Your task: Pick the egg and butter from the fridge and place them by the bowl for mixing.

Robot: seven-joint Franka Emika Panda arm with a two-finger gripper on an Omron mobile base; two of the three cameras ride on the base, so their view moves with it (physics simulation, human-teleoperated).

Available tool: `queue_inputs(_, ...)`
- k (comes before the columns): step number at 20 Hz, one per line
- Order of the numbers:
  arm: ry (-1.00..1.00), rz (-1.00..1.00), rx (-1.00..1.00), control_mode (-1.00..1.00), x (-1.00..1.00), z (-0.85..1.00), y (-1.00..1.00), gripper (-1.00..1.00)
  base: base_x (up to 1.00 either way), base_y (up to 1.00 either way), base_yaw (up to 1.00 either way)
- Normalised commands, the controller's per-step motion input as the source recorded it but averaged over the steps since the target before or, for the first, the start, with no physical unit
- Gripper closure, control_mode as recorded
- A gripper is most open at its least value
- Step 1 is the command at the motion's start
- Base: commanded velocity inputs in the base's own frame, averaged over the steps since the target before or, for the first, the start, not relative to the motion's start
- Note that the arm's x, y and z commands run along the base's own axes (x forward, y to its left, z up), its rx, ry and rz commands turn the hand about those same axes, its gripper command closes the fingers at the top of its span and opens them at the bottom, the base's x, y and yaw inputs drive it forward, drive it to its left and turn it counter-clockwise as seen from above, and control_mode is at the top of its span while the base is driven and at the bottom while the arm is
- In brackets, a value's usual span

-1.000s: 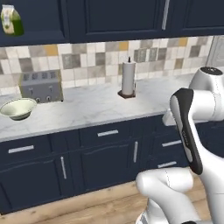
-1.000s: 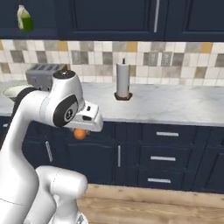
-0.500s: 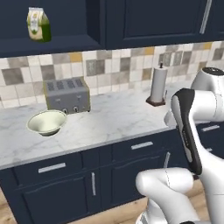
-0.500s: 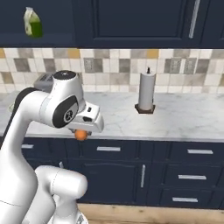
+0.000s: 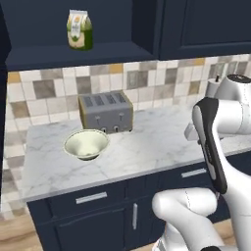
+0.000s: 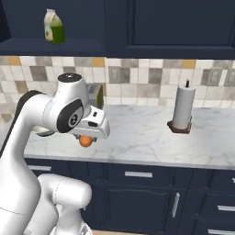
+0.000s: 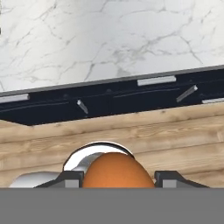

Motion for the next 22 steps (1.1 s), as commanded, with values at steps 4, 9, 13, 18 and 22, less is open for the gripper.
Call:
queue_inputs(4, 0.00, 0.00, 0.00, 1.00, 0.00, 0.00, 0.00, 1.00, 0.00, 0.59, 0.13)
queue_inputs(9, 0.00, 0.00, 0.00, 1.00, 0.00, 0.00, 0.00, 1.00, 0.49, 0.35, 0.13)
queue_inputs(13, 0.00, 0.00, 0.00, 1.00, 0.00, 0.00, 0.00, 1.00, 0.52, 0.27, 0.14)
queue_inputs(18, 0.00, 0.00, 0.00, 1.00, 0.00, 0.00, 0.00, 1.00, 0.34, 0.38, 0.18)
queue_inputs(22, 0.00, 0.00, 0.00, 1.00, 0.00, 0.00, 0.00, 1.00, 0.44, 0.41, 0.15)
